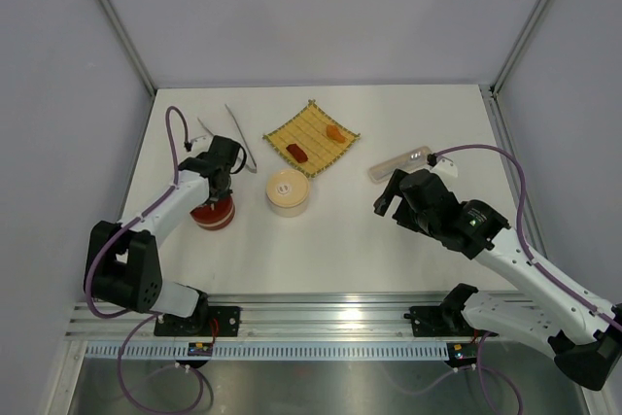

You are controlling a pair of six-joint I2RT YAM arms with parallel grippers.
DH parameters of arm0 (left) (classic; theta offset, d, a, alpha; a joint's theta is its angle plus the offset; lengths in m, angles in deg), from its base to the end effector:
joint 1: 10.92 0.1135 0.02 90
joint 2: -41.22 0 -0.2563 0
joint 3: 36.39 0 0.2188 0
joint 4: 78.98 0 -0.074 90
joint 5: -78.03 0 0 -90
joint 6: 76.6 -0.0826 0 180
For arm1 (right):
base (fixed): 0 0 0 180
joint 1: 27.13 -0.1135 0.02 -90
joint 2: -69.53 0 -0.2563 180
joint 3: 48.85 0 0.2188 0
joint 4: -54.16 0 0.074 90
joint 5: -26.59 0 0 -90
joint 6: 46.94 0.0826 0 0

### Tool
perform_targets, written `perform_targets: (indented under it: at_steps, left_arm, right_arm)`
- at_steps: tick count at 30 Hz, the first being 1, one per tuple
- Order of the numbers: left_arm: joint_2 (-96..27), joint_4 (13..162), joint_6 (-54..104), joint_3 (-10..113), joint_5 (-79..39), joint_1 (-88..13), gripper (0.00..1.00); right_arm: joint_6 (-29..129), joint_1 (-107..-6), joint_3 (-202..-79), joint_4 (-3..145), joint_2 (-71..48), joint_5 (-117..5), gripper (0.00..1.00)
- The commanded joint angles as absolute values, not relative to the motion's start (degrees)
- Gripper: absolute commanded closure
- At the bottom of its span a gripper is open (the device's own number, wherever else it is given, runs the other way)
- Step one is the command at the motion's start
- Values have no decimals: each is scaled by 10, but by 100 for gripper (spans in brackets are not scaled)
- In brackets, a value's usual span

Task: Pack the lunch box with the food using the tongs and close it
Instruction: Close the box lid on the packing box.

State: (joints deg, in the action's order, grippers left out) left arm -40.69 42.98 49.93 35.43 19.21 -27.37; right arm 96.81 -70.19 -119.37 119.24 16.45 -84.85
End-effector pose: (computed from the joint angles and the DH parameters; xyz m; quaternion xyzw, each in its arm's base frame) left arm 0.2550 -0.0307 0.1947 -0.2151 0.9224 0.1547 0.2812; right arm 0.1495 0.0984 0.2725 0.1523 0.9059 0.1503 0.3654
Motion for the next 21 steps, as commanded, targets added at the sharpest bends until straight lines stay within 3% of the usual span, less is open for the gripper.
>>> perform_targets:
  at_steps: [1, 21]
  left_arm:
    - [-389, 451, 534, 338, 213, -282, 100]
    - [-261, 529, 578, 245, 278, -304, 100]
  right_arm:
    - [969, -703, -1192, 1179, 171, -853, 1]
    - [973, -703, -1187, 1187, 188, -857, 1]
